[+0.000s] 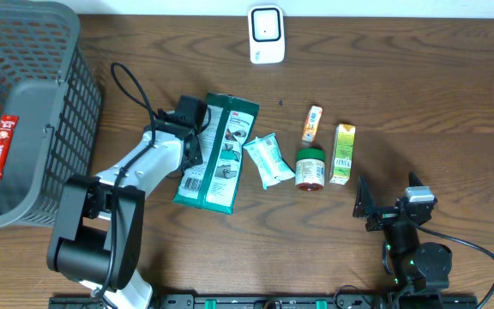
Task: Scan the item barcode
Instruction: 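Carry the gloves pack out and lay it left of the wipes, then move the left gripper back into the basket toward the red bar, then lower the left gripper onto the red Nescafe stick in the basket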
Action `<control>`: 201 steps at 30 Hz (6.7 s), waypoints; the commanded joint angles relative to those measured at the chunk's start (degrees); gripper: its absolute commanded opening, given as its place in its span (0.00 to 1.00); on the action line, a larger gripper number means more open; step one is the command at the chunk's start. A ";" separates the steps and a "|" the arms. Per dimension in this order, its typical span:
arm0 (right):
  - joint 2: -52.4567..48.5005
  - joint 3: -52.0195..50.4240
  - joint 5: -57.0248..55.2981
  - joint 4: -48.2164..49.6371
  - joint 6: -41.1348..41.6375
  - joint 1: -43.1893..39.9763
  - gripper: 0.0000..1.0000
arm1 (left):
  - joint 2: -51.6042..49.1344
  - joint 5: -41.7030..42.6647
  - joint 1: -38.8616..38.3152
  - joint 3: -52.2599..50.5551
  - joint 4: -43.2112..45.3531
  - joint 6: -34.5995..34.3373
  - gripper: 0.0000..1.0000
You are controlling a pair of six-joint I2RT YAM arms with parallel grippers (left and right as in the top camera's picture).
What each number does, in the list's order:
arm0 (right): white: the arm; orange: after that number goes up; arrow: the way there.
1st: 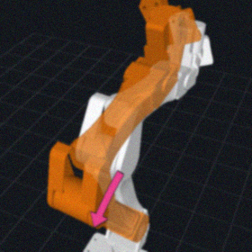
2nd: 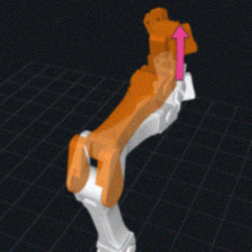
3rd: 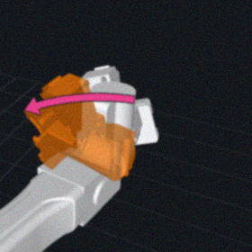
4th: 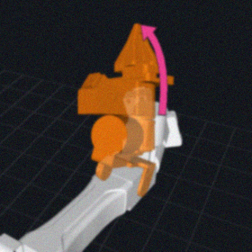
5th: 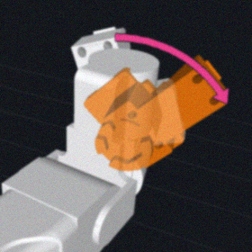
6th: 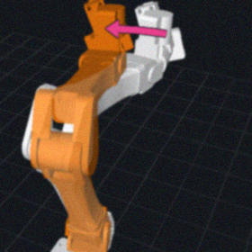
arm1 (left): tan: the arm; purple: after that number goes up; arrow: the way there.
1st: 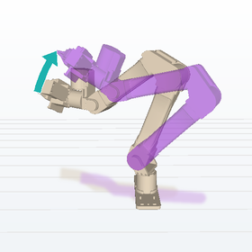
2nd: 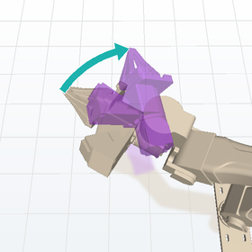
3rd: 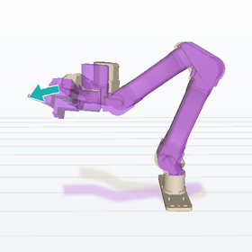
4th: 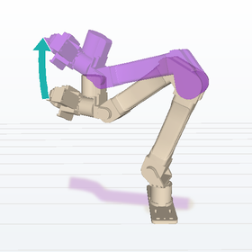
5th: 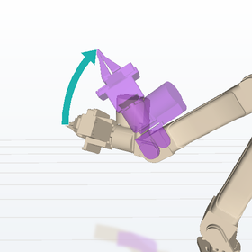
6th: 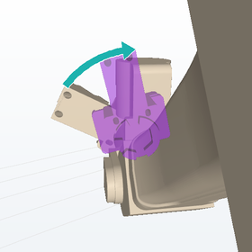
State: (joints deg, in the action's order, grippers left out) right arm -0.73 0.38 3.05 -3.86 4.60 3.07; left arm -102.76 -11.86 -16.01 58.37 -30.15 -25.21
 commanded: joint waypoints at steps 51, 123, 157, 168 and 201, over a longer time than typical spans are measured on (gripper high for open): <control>0.20 -0.07 0.24 -0.24 0.72 0.35 0.99 | 18.10 -8.79 31.93 53.48 -31.43 9.99 0.56; 0.20 -0.07 0.24 -0.24 0.72 0.35 0.99 | -26.29 -3.87 51.74 49.07 -19.78 32.04 0.31; 0.20 -0.07 0.24 -0.22 0.72 0.35 0.99 | -28.33 0.74 53.72 22.38 7.65 35.04 0.58; 0.20 -0.07 0.24 -0.24 0.72 0.35 0.99 | -31.56 10.47 53.72 21.62 7.08 35.08 0.49; 0.20 -0.07 0.24 -0.24 0.70 0.35 0.99 | -14.27 31.39 52.83 21.79 2.12 30.03 0.75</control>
State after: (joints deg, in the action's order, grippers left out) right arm -0.73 0.38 3.05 -3.86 4.58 3.07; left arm -117.95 20.47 37.08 82.61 -26.30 7.11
